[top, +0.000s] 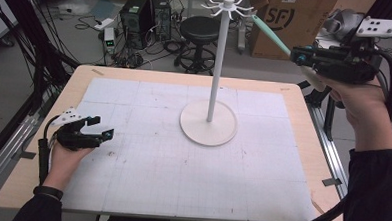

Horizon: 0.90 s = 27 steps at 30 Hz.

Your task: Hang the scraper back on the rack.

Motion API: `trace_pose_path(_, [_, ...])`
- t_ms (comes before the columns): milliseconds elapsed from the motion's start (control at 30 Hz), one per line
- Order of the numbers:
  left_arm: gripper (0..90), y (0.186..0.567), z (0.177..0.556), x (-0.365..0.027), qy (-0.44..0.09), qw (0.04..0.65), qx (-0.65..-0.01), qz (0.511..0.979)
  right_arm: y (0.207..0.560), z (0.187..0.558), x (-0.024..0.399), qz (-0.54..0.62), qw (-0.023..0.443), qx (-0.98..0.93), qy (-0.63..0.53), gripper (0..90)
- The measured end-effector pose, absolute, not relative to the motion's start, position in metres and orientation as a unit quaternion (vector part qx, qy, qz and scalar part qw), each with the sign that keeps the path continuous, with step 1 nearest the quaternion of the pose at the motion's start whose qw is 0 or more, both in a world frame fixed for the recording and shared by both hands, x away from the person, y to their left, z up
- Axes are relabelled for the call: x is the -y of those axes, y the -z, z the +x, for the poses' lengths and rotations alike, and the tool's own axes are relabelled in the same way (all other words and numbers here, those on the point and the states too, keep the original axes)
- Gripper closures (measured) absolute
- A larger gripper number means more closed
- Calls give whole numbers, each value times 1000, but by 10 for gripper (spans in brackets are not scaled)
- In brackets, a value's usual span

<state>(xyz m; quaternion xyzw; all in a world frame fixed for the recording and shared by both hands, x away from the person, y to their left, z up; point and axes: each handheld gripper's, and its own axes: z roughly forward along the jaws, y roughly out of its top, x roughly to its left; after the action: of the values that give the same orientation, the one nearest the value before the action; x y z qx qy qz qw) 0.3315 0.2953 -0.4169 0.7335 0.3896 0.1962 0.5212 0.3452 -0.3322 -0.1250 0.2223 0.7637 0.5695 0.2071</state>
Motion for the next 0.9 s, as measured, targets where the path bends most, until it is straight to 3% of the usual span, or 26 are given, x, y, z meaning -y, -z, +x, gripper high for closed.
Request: trace_pose_path(900, [201, 417, 331, -294, -190, 520, -386, 738, 124, 365, 318, 233, 211, -785, -534, 812])
